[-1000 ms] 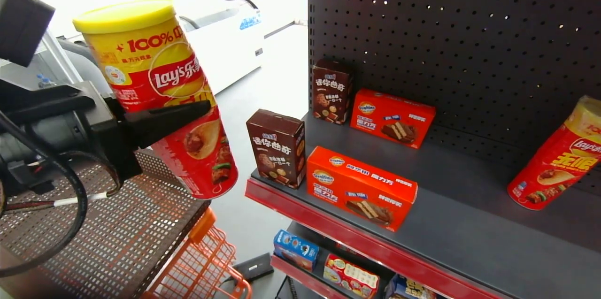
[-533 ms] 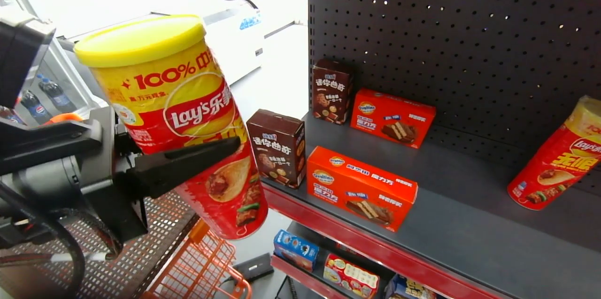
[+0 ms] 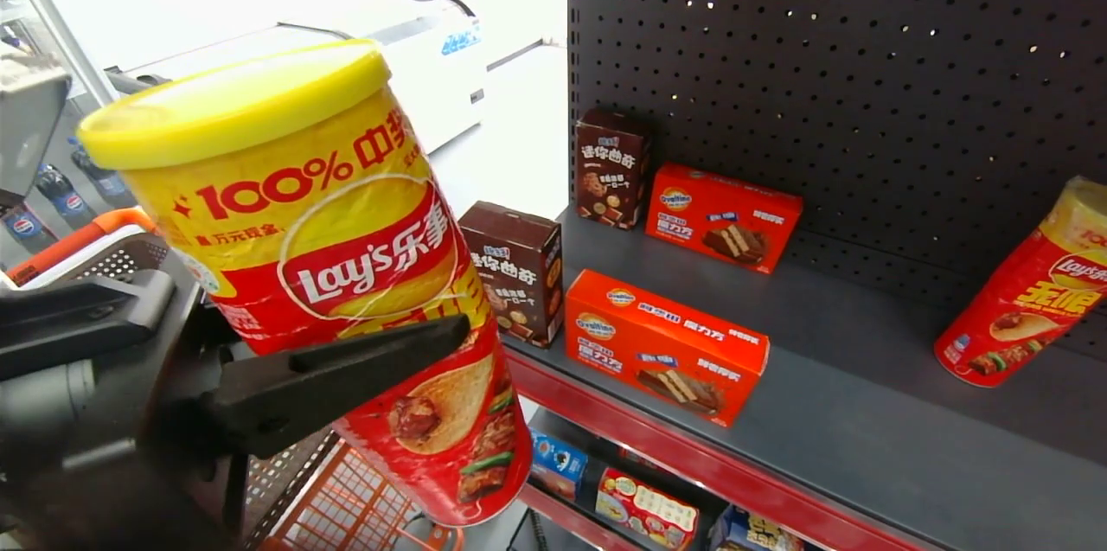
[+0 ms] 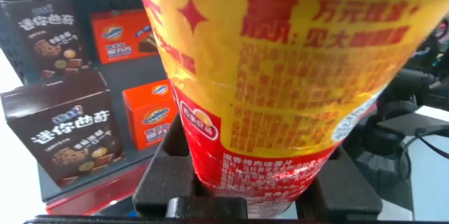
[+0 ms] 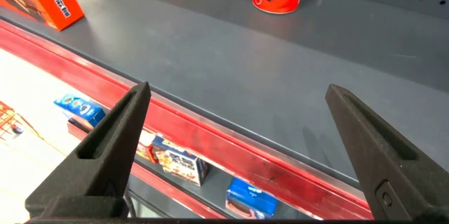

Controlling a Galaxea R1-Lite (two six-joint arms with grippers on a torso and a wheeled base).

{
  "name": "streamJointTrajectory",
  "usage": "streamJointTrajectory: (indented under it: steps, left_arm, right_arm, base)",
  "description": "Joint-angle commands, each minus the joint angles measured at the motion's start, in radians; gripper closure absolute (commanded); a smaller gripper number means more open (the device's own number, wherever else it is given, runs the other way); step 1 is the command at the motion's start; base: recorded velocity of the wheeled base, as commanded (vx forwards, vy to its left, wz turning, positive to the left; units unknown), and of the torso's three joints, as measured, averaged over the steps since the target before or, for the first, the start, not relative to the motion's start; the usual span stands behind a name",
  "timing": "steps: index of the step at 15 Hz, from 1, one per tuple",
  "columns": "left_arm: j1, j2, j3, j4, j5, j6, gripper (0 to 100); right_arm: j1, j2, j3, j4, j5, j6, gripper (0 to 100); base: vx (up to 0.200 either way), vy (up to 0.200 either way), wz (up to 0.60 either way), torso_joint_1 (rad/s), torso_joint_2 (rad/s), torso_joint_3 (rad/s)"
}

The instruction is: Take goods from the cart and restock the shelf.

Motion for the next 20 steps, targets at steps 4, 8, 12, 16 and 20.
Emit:
streamJointTrajectory:
  steps: [4,8,12,16,20]
  left_arm:
    - [-0.010,0.002,0.005,-0.022,-0.003,0.000,100]
    - [-0.010,0.002,0.003,-0.022,-0.003,0.000,100]
    - [-0.010,0.001,0.006,-0.022,-0.003,0.000,100]
    - [-0.008,0.001,0.011,-0.021,-0.001,0.000,100]
    - [-0.007,-0.008,0.037,-0.021,-0.001,0.000,100]
  right_arm:
    - [-0.001,0.000,0.000,-0.001,0.000,0.000,0]
    - [0.000,0.000,0.000,-0.001,0.000,0.000,0]
    - [0.000,0.000,0.000,-0.001,0.000,0.000,0]
    - [0.000,0.000,0.000,-0.001,0.000,0.000,0]
    - [-0.001,0.000,0.000,-0.001,0.000,0.000,0]
  base:
    - [0.000,0.000,-0.60,0.000,0.00,0.006]
    - [0.000,0.000,-0.60,0.006,0.00,0.002]
    - [0.000,0.000,-0.60,0.004,0.00,0.004]
    - [0.000,0.000,0.00,0.000,0.00,0.000]
    - [0.000,0.000,0.00,0.000,0.00,0.000]
